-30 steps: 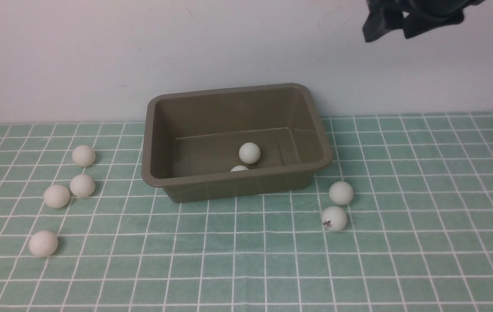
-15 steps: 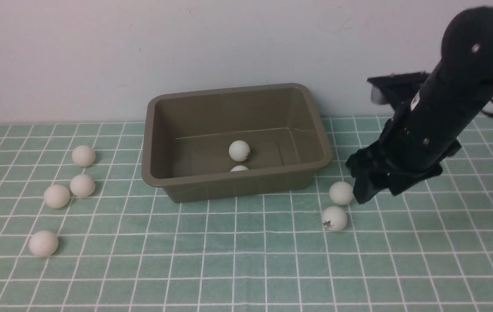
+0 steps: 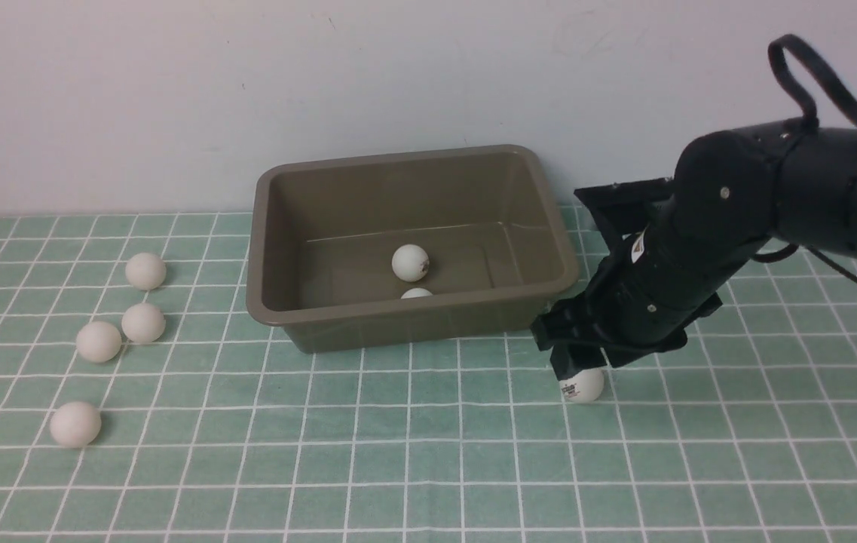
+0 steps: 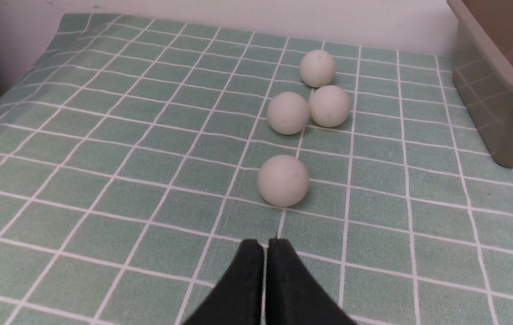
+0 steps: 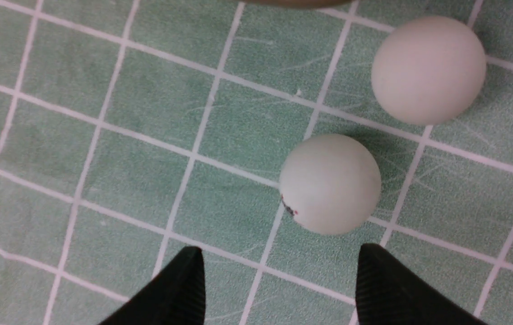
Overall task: Put the table tennis balls in the box on the green coffee tablecloth.
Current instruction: 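Reach for and grasp a ping pong ball on the table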
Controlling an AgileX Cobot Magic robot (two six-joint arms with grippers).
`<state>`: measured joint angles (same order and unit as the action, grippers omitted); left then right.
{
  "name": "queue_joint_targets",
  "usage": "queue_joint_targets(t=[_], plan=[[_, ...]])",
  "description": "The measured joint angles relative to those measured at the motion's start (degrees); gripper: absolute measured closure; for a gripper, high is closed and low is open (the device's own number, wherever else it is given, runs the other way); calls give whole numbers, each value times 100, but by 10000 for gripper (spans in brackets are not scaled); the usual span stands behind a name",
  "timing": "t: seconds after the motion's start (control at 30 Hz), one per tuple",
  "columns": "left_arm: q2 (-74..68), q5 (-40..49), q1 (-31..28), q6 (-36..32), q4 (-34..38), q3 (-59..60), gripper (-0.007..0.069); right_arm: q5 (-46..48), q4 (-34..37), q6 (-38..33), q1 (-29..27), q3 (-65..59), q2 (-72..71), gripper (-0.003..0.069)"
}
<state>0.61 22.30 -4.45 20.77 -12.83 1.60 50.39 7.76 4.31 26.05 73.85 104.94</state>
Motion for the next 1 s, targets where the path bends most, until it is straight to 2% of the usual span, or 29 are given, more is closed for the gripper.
queue_joint_targets(t=[0.43, 1.0], plan=[[0, 0, 0, 0, 0, 0, 629, -233, -406, 466, 0, 11, 385, 249], [0, 0, 0, 0, 0, 0, 629, -583, -485, 486, 0, 48, 665, 249]])
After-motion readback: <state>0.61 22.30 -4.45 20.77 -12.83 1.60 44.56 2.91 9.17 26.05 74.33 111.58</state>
